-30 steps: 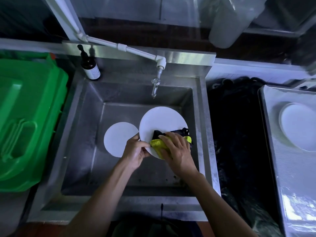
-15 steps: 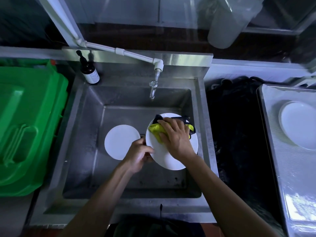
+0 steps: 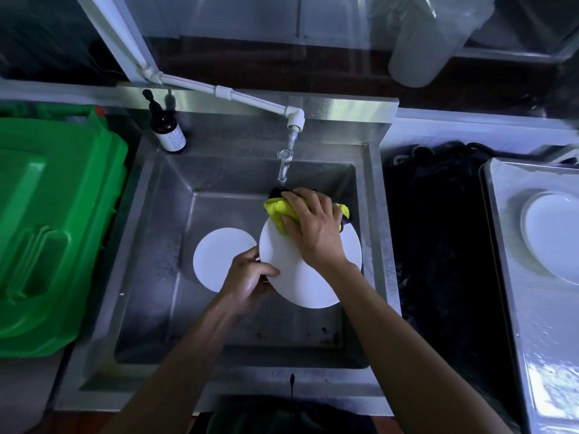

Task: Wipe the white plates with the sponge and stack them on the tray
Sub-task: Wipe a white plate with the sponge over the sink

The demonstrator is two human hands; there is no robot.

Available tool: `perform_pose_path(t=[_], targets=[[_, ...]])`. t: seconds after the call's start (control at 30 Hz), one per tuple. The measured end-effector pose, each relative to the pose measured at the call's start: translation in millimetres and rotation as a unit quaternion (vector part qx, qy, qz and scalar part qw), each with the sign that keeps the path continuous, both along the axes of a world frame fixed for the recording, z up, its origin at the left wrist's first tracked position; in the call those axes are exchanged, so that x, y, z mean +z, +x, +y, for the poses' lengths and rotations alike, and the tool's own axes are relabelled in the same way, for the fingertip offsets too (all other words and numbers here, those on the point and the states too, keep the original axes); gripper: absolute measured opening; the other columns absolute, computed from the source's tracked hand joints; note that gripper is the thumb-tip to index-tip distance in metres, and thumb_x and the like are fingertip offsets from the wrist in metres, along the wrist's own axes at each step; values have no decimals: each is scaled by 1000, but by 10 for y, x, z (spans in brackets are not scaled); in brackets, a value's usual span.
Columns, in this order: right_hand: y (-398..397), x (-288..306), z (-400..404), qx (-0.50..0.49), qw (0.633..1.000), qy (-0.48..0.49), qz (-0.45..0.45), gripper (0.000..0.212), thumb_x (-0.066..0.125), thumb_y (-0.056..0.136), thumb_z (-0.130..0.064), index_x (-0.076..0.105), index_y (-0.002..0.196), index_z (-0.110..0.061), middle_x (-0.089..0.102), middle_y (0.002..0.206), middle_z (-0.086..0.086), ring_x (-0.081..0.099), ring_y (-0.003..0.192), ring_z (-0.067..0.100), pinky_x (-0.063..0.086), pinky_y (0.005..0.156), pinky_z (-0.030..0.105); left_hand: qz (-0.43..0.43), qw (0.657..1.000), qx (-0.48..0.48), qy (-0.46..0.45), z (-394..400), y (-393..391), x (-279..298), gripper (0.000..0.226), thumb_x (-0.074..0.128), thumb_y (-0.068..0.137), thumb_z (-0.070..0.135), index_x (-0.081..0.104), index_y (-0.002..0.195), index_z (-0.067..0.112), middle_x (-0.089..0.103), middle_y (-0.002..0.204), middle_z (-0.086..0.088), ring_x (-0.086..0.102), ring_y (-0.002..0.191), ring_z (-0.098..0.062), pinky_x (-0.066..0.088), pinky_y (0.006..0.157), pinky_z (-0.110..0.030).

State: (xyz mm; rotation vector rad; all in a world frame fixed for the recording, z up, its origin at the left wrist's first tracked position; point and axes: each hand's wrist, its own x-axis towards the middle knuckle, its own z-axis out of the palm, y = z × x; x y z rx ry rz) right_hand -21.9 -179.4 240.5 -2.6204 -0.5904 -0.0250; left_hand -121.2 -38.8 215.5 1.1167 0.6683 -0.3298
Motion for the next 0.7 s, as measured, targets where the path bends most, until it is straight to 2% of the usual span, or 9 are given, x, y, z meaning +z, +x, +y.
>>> perform_pose_path(t=[0.07,0.23,0.4,0.6,0.7], targets=[[30,4,-12,-14,1000,-3,-3,48,40,101,-50,50,143,-30,49,143,-5,43,127,29,34,102,53,-4,1000,14,1,12,1,21,47,64,58,-1,76,102,11,74,104,-19,72,90,-34,57,67,-41],[90,-58,-149,-51,998,-20,24,45,46,101,-45,47,144,-31,45,146,-6,39,129,27,34,101,52,-16,998,56,5,25,-1,50,48,64,60,0,77,104,13,74,108,-18,71,93,-36,58,68,-42],[-21,-181,-325,-84,993,-9,86,46,51,99,-42,46,144,-33,42,147,-7,34,132,26,34,102,55,-12,995,97,-8,54,57,97,40,62,57,-1,78,88,18,73,94,-13,68,82,-33,55,58,-35],[-369,-288,-355,-102,988,-9,117,47,53,98,-41,46,144,-32,42,148,-7,34,134,26,35,103,56,-24,992,124,-22,39,68,71,44,59,60,-2,71,100,13,71,103,-13,68,90,-34,58,63,-39],[-539,-324,-339,-96,989,-11,110,47,52,98,-41,47,144,-31,44,146,-4,36,132,28,38,99,57,-18,989,143,-36,21,59,42,44,59,61,-3,72,99,14,72,105,-14,70,90,-34,58,64,-40]])
